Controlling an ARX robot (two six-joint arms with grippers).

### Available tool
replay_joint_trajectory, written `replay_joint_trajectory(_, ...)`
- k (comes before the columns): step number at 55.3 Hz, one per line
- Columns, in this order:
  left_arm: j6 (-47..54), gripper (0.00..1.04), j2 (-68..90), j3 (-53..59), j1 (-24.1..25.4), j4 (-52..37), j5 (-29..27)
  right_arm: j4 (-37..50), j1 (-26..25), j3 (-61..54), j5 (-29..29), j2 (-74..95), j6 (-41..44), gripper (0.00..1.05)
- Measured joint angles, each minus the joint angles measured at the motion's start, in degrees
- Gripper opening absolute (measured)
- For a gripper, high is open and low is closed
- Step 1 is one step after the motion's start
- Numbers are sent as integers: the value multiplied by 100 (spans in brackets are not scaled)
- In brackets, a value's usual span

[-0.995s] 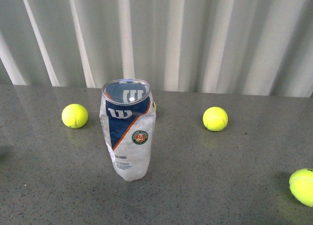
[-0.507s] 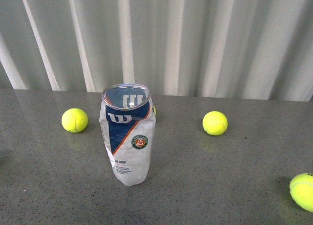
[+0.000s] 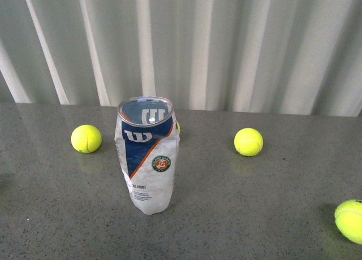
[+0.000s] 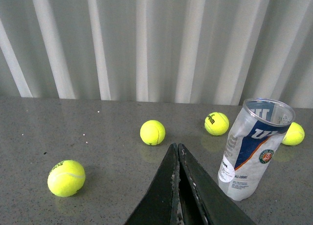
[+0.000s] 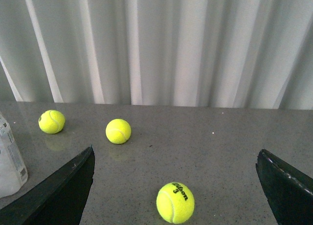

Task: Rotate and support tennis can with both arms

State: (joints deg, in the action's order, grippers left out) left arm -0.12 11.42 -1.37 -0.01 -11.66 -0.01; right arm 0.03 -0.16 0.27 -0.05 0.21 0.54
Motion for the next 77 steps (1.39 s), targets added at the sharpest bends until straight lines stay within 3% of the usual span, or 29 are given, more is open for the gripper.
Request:
replay_joint_trajectory(7, 0, 4, -175, 0, 0, 179, 0, 0, 0, 0, 0, 0, 0, 98)
replay_joint_trajectory(12, 0, 4, -984, -2, 0, 1119, 0, 0, 0, 0, 2, 0, 0, 98)
replay_joint_trajectory(29, -4, 5, -1119, -2, 0, 1154, 2, 0, 0, 0, 0, 0, 0, 98)
replay_joint_trajectory(59, 0, 99, -1119, -2, 0, 1154, 0, 0, 0, 0, 0, 0, 0, 98)
replay_joint_trajectory(77, -2, 98, -1119, -2, 0, 1154, 0, 0, 0, 0, 0, 0, 0, 98)
